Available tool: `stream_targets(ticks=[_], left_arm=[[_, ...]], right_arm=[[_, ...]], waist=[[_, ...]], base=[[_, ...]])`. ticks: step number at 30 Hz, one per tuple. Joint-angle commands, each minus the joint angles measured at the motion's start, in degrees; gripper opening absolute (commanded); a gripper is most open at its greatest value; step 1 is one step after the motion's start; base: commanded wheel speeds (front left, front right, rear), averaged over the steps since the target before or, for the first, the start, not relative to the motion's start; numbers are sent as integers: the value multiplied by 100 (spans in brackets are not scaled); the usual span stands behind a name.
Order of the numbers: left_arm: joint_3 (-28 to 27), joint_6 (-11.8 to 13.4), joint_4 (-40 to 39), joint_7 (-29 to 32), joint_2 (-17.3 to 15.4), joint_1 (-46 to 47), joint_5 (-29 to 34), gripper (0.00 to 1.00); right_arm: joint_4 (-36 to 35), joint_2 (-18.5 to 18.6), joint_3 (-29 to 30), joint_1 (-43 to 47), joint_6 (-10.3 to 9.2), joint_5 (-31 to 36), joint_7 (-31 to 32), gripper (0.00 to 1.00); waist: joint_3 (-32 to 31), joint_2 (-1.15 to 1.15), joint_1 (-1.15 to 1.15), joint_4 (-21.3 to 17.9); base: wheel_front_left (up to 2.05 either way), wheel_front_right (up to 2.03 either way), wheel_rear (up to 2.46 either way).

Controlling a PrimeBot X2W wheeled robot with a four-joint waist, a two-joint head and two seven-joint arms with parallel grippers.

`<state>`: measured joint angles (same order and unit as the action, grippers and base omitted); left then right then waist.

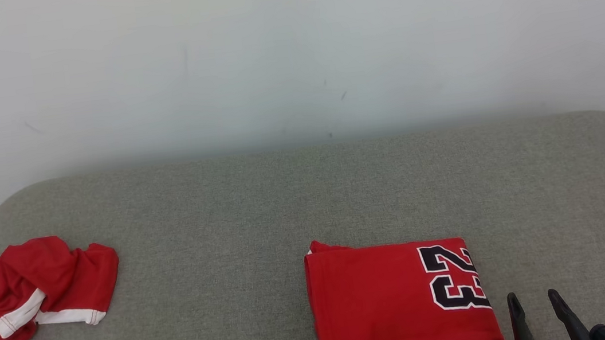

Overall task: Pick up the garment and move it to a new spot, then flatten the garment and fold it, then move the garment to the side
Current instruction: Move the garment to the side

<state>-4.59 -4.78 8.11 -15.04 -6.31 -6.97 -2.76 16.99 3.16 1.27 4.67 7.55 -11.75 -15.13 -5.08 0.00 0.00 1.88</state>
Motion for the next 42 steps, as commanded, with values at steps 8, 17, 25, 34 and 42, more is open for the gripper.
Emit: stream_targets(ticks=[8, 17, 25, 34, 42], left_arm=[[11, 25, -55, -20, -25, -62, -1, 100], [28, 16, -43, -20, -1, -30, -73, 100], [179, -19, 41, -19, 34, 150, -61, 100], [324, -109, 157, -20, -59, 277, -125, 100], [340, -100, 227, -20, -73, 331, -153, 100]], right_arm=[[24, 21, -3, -70, -10, 24, 0, 100], [806, 149, -97, -546, -10, -16, 1, 100], [2419, 348, -391, -1644, -10, -210, 53, 100], [4167, 450, -728, -2660, -10, -671, 295, 100], [5006, 316, -1083, -2937, -11, -1197, 648, 100]], waist=[[27, 0, 0, 8], [59, 0, 0, 40], [163, 0, 0, 229], [311, 0, 0, 513], [346, 0, 0, 549]], base=[[0, 0, 0], [0, 0, 0], [0, 0, 0], [0, 0, 0], [0, 0, 0]])
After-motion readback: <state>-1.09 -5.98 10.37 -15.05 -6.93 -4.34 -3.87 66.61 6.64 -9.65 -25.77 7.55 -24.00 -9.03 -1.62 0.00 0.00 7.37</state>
